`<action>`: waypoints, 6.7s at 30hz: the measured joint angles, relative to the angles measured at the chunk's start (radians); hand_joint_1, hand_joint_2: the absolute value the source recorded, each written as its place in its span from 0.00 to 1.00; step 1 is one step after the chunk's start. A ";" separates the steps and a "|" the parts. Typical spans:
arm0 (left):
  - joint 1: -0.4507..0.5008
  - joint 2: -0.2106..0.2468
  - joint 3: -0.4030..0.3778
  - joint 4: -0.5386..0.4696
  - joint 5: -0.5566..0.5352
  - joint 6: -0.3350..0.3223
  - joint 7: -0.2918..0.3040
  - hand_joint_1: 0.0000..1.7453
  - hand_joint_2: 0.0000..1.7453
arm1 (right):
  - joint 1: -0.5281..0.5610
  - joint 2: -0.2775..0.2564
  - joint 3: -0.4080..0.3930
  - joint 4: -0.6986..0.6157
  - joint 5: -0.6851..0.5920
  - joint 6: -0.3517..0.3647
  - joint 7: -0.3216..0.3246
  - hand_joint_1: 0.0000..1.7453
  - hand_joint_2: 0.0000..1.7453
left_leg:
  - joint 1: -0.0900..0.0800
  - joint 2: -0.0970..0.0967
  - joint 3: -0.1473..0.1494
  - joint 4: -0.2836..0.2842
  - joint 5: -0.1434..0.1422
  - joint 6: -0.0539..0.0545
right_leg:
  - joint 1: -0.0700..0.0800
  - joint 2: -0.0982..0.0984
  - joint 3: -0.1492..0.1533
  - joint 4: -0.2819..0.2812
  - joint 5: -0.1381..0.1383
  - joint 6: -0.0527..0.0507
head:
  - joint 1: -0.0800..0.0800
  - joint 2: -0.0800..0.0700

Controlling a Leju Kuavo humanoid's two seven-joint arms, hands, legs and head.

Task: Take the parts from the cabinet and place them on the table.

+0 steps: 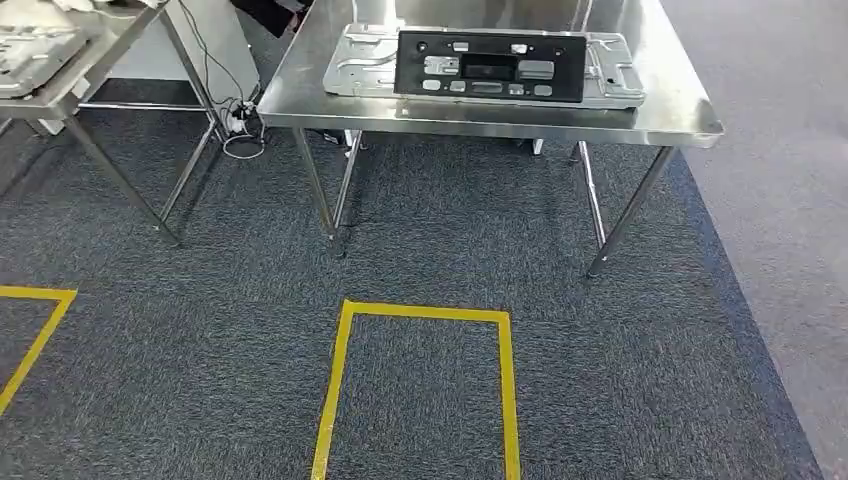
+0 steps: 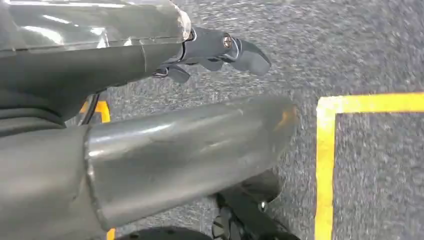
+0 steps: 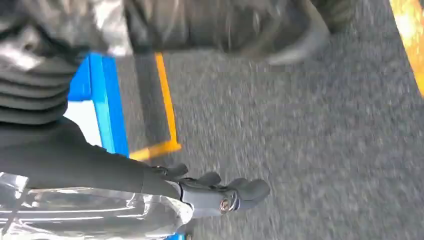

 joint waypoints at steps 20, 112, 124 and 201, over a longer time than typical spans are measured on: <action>0.006 -0.010 0.014 0.000 0.005 0.015 0.008 0.00 0.00 | -0.007 0.003 -0.031 0.031 0.032 0.059 0.038 0.00 0.00 | 0.000 -0.063 0.127 -0.260 0.160 0.045 | -0.008 0.039 -0.026 0.129 -0.043 0.049 | 0.001 0.000; 0.008 -0.009 0.054 0.000 0.013 -0.027 0.009 0.00 0.00 | -0.019 0.009 -0.001 0.044 0.129 0.070 0.083 0.00 0.00 | -0.005 -0.055 0.104 -0.254 0.179 0.036 | -0.008 0.043 -0.011 0.116 -0.055 0.034 | -0.006 0.000; 0.004 -0.011 0.052 0.000 -0.009 -0.023 0.026 0.00 0.00 | -0.012 -0.003 -0.002 0.044 0.117 0.119 0.084 0.00 0.00 | 0.007 0.007 -0.055 0.056 0.033 -0.024 | -0.009 -0.012 0.036 0.000 -0.034 -0.008 | -0.012 0.000; 0.001 -0.025 0.054 0.000 -0.006 -0.003 0.038 0.00 0.00 | -0.014 -0.030 -0.003 0.044 0.152 0.175 0.089 0.00 0.00 | -0.001 -0.009 0.099 -0.266 0.195 0.036 | -0.007 0.023 -0.110 0.352 -0.222 0.041 | -0.014 0.000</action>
